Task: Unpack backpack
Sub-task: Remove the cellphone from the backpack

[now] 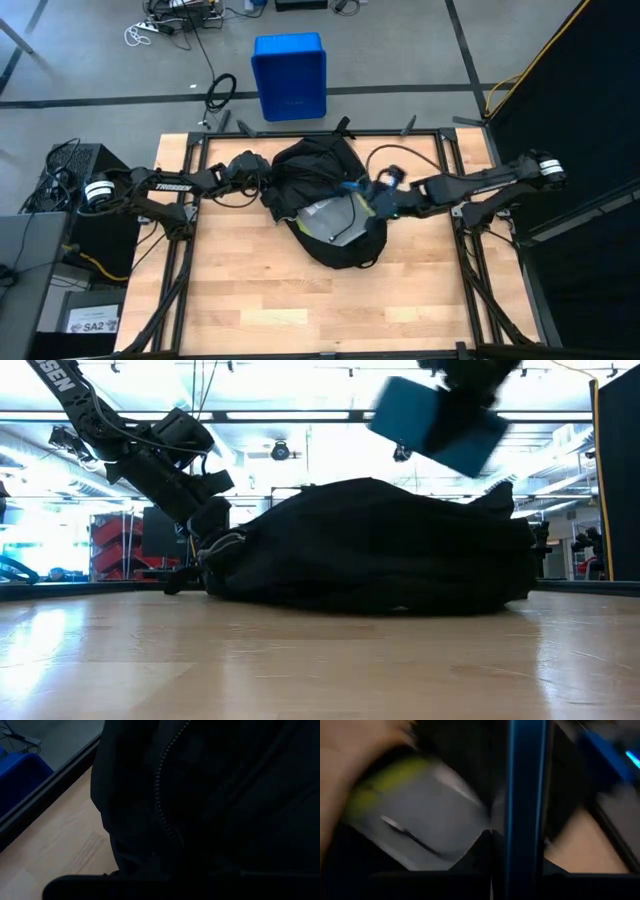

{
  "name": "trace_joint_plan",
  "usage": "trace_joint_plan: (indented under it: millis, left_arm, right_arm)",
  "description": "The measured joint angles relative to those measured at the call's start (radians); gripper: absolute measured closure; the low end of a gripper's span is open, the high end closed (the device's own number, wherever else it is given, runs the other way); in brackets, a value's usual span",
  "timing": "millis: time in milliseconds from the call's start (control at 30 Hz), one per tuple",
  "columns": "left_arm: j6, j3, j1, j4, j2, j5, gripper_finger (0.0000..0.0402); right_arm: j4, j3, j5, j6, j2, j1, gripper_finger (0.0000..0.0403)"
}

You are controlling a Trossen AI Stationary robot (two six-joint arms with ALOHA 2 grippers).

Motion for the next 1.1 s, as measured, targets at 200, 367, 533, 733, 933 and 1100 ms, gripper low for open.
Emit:
trace_joint_plan:
  millis: [200,367,533,733,933,1100]
  left_arm:
    - [0.000,0.000,0.000,0.002,0.000,0.000,0.0402]
    - [-0.002,0.000,0.000,0.001,0.000,0.000,0.0402]
    - [-0.003,0.000,0.000,0.000,0.000,0.000,0.0402]
    - [0.000,0.000,0.000,0.000,0.000,0.000,0.0402]
    - [0.000,0.000,0.000,0.002,0.000,0.000,0.0402]
    - [-0.001,0.000,0.000,0.003,0.000,0.000,0.0402]
  right_arm:
    - [-0.430,0.000,0.012,0.426,0.022,-0.001,0.0402]
    - [-0.519,-0.070,-0.123,0.571,0.088,-0.002,0.0402]
    - [-0.521,-0.171,-0.276,0.653,0.165,-0.002,0.0403]
    - [-0.481,-0.301,-0.349,0.676,0.275,-0.002,0.0393]
    - [-0.328,-0.368,-0.380,0.646,0.340,-0.002,0.0362]
    - [-0.301,-0.350,-0.416,0.589,0.347,0.001,0.0331]
